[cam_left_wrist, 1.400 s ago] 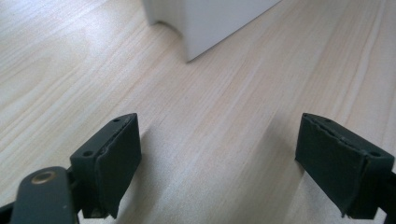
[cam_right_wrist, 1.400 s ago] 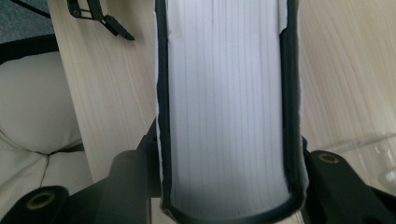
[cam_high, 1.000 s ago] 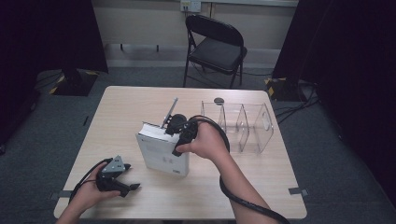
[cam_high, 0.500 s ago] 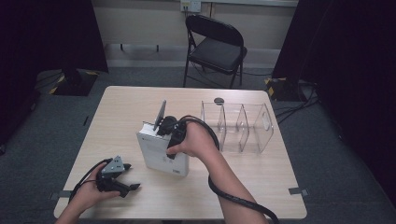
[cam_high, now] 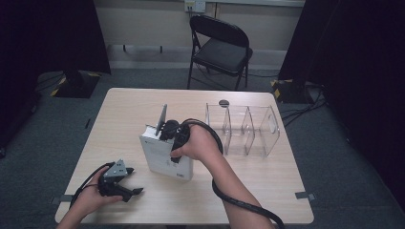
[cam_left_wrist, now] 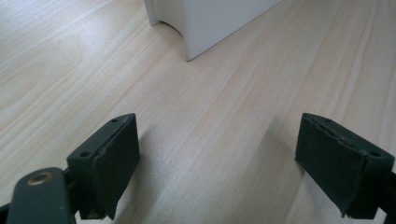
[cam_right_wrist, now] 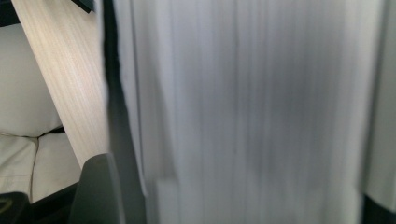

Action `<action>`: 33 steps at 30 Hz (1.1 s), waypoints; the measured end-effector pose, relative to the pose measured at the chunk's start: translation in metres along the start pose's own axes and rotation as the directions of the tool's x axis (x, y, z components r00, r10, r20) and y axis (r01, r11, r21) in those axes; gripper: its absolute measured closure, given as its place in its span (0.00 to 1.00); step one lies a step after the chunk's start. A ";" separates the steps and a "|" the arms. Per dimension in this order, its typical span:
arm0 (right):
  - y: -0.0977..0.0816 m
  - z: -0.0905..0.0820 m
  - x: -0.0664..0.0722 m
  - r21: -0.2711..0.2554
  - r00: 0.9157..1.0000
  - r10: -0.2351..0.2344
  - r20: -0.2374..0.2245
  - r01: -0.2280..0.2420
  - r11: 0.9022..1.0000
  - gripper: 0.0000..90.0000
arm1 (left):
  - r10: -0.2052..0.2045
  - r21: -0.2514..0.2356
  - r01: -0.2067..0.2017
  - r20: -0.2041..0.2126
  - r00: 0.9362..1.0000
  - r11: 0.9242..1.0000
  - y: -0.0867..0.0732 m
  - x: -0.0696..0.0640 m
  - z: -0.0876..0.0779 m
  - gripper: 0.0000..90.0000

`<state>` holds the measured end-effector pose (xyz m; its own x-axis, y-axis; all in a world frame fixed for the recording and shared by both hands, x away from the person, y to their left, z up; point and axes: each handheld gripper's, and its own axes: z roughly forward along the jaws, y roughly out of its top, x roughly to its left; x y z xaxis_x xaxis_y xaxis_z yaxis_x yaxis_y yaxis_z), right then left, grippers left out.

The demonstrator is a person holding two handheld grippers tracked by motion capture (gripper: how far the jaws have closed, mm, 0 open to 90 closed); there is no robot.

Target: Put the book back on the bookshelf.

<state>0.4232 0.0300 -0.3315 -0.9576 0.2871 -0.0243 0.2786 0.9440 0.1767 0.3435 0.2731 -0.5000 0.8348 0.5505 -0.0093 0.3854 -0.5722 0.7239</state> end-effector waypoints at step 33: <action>-0.006 -0.011 0.004 -0.021 0.999 0.033 -0.005 -0.033 0.999 0.57 | 0.002 -0.016 -0.002 -0.003 1.000 1.000 -0.003 0.001 0.000 0.13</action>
<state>0.4171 0.0240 -0.3221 -0.9481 0.3176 -0.0139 0.3087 0.9302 0.1984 0.3429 0.2753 -0.5018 0.8347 0.5507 -0.0059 0.3770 -0.5635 0.7351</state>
